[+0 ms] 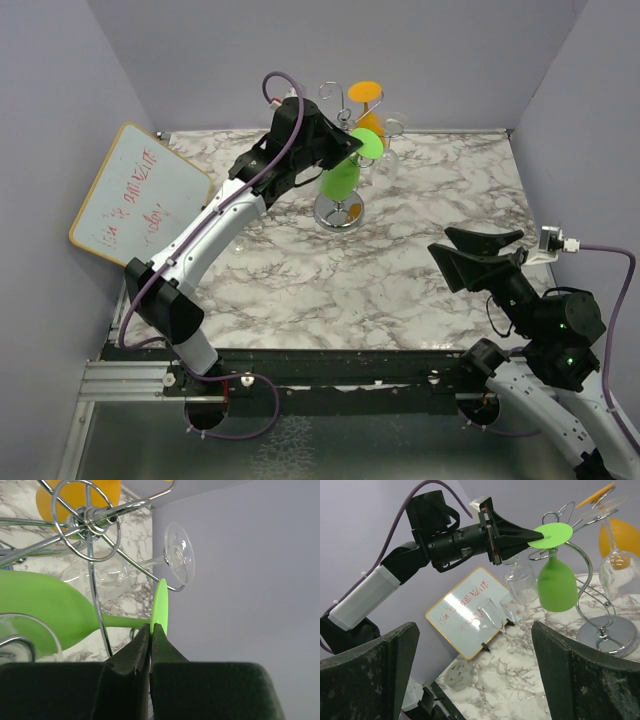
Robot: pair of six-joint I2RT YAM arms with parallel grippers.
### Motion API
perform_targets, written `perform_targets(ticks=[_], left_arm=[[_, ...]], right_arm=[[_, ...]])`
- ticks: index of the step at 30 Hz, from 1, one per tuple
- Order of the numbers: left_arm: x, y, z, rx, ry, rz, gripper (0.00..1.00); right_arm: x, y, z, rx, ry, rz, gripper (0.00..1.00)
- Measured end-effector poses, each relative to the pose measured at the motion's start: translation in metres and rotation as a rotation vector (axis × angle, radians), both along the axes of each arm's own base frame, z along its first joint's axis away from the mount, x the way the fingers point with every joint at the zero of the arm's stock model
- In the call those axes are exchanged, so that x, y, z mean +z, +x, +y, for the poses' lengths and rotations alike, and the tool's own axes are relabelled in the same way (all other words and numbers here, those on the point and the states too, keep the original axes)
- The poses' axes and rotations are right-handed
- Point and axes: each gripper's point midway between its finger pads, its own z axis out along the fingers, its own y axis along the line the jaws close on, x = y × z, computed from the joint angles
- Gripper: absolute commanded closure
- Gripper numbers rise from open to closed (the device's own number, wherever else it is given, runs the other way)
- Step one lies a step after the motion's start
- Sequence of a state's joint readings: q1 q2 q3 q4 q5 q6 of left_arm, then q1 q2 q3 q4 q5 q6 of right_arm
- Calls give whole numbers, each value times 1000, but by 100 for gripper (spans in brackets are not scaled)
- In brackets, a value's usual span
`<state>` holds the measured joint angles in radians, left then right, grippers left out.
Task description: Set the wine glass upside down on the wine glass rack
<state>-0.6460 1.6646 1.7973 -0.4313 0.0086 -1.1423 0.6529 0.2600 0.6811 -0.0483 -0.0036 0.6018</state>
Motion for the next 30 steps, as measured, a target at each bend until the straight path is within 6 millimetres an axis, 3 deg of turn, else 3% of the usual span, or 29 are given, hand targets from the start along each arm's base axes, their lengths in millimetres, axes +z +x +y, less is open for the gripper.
perform_targets(ticks=[6,14,30], left_arm=[[8,-3,16,25,-29,-16,100],[26,-13,15,0,-81,-42,100],[24,-37,20,-31,-109,-22,100]], right_arm=[[-2,2,2,5,4,15,0],[-2,3,1,0,12,24,0],[-9,9,-1,-25,28,60,0]])
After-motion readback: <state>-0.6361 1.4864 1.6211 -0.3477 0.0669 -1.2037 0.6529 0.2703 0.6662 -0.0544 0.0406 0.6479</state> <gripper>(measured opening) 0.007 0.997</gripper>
